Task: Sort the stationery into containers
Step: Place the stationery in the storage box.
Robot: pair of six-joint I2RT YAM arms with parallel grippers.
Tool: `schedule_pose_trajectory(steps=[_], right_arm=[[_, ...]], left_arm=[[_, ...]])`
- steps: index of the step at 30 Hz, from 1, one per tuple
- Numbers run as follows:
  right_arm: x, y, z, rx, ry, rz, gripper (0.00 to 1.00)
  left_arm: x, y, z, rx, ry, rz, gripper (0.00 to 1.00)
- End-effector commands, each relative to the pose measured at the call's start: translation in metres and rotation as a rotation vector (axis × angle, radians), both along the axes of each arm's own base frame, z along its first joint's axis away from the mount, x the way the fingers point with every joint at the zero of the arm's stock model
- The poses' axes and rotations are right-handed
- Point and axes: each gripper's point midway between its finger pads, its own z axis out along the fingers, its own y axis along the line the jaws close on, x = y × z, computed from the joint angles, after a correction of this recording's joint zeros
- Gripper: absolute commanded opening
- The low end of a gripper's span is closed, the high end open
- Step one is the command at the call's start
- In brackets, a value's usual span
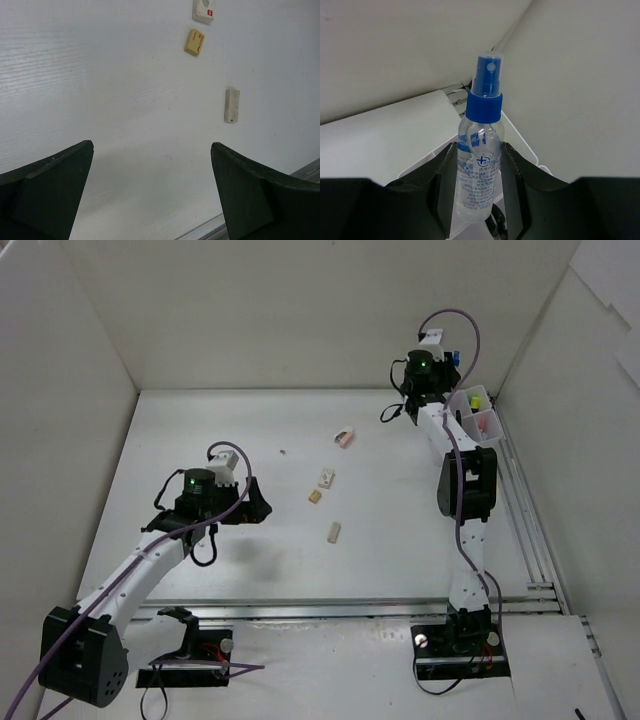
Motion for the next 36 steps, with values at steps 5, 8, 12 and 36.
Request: schedule_pose_trajectory(steps=[5,8,12,36], right_arm=[[0.012,-0.044,0.028,-0.002,-0.147,-0.122,0.03],[0.016,-0.052,0.020,0.044,-0.178,-0.120,0.05],[0.022,-0.060,0.009,0.077,-0.183,-0.105,0.09],[-0.075,0.097,0.083,0.249,-0.098,0.363,0.98]], left_arm=[[0.039,-0.011,0.024,-0.027,-0.068,-0.023,1.00],[0.044,-0.018,0.028,-0.034,-0.070,-0.055,0.99],[0.050,-0.019,0.031,-0.030,-0.067,-0.060,1.00],[0.026,-0.015,0.051,-0.059,-0.103,-0.062,1.00]])
